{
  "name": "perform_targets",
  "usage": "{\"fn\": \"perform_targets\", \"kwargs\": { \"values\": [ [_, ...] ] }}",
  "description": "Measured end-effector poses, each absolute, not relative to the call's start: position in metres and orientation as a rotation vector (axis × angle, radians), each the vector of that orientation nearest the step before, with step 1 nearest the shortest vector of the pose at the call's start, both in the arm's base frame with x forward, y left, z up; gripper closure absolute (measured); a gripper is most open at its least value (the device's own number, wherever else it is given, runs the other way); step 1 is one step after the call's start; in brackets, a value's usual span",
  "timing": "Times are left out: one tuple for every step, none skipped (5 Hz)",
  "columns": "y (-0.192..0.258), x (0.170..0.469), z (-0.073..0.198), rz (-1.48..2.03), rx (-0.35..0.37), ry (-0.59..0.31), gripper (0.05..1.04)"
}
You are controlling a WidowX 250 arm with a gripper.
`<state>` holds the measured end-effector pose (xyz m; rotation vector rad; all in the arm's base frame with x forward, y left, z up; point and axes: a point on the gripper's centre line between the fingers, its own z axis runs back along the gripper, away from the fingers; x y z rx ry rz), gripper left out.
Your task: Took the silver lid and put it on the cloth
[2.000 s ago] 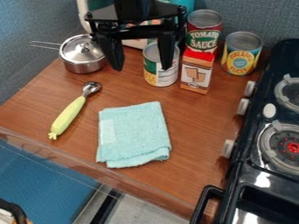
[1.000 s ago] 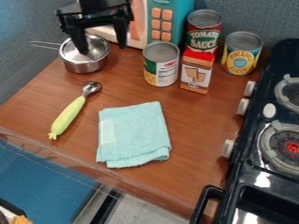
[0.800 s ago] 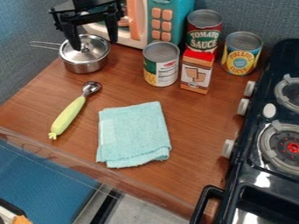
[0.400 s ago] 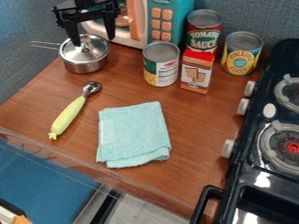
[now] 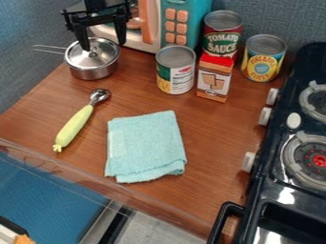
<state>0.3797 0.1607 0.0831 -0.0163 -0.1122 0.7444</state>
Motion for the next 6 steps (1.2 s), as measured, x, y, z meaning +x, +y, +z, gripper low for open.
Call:
{"fn": "perform_targets", "kwargs": {
  "values": [
    [0.174, 0.389, 0.086, 0.770, -0.015, -0.131, 0.083],
    [0.185, 0.394, 0.078, 0.793, -0.008, -0.112, 0.083],
    [0.195, 0.399, 0.076, 0.804, 0.002, -0.117, 0.083],
    [0.202, 0.400, 0.071, 0.818, 0.004, -0.115, 0.083],
    [0.206, 0.397, 0.064, 0.818, 0.008, -0.099, 0.083],
    [0.206, 0.398, 0.063, 0.821, 0.010, -0.105, 0.083]
  ]
}}
